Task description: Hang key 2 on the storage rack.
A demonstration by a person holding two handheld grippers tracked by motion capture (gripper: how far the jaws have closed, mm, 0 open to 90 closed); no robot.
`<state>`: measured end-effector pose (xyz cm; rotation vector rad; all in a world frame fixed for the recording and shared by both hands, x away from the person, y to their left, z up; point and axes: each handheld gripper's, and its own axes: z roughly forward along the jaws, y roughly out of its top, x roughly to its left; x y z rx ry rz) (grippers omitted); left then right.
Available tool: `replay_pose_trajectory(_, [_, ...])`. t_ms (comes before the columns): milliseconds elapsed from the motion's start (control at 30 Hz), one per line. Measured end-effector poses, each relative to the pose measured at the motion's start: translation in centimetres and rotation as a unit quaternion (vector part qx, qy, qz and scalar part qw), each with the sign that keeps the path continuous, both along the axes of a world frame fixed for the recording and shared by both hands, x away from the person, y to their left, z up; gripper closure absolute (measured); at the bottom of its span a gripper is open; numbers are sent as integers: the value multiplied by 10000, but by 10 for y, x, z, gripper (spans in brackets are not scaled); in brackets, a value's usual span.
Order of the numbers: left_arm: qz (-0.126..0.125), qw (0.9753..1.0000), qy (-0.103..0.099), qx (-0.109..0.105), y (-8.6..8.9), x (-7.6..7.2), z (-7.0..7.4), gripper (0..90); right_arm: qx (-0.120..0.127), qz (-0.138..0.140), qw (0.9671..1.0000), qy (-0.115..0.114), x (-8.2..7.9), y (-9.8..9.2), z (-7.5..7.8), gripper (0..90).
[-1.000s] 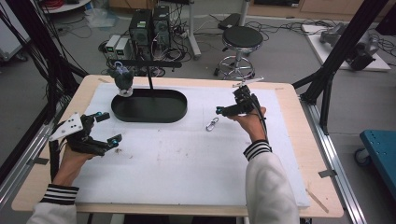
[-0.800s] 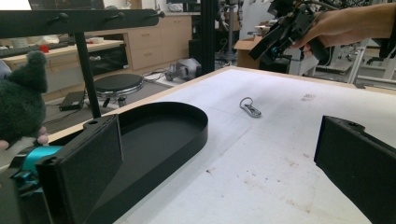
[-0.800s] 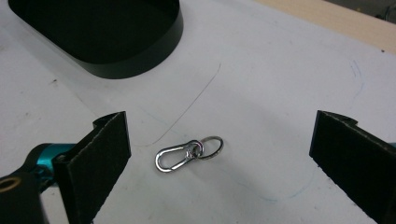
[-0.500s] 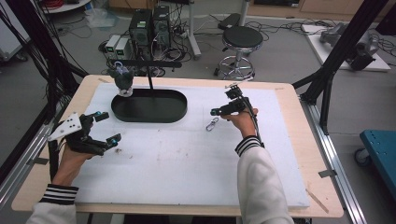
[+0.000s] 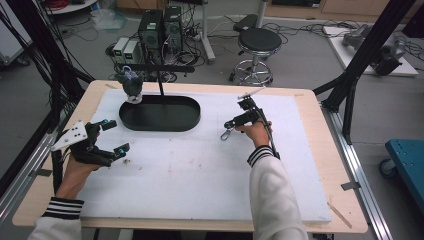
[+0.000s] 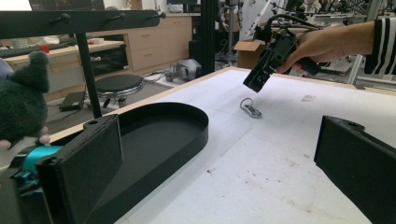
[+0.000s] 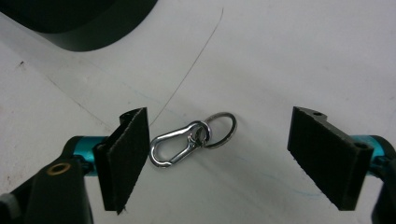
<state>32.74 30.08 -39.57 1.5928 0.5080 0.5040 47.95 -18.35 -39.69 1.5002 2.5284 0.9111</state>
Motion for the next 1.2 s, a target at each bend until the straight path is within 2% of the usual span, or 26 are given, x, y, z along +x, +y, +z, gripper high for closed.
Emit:
replay_pose_trajectory(367, [-19,10000,2,14,0,0,0,17,34,-130,9992,366,1,0,-5,295])
replay_pose_trajectory(633, [-38,10000,11,20,0,0,0,17,158,-284,9975,633,3,-1,-10,400])
replay_pose_trajectory(733, [-41,10000,6,15,0,0,0,17,214,-330,9971,649,4,-2,-13,426])
replay_pose_trajectory(767, [-40,10000,7,17,0,0,0,17,254,-394,9962,735,4,-2,-12,457])
replay_pose_trajectory(967, [-43,10000,23,17,0,0,0,17,360,-407,9948,858,5,-3,-14,563])
replay_pose_trajectory(1033, [-37,10000,9,21,0,0,0,17,391,-403,9949,832,6,-3,-16,572])
replay_pose_trajectory(1200, [-25,10000,-12,-2,0,-1,0,17,460,-505,9931,949,8,-3,-18,628])
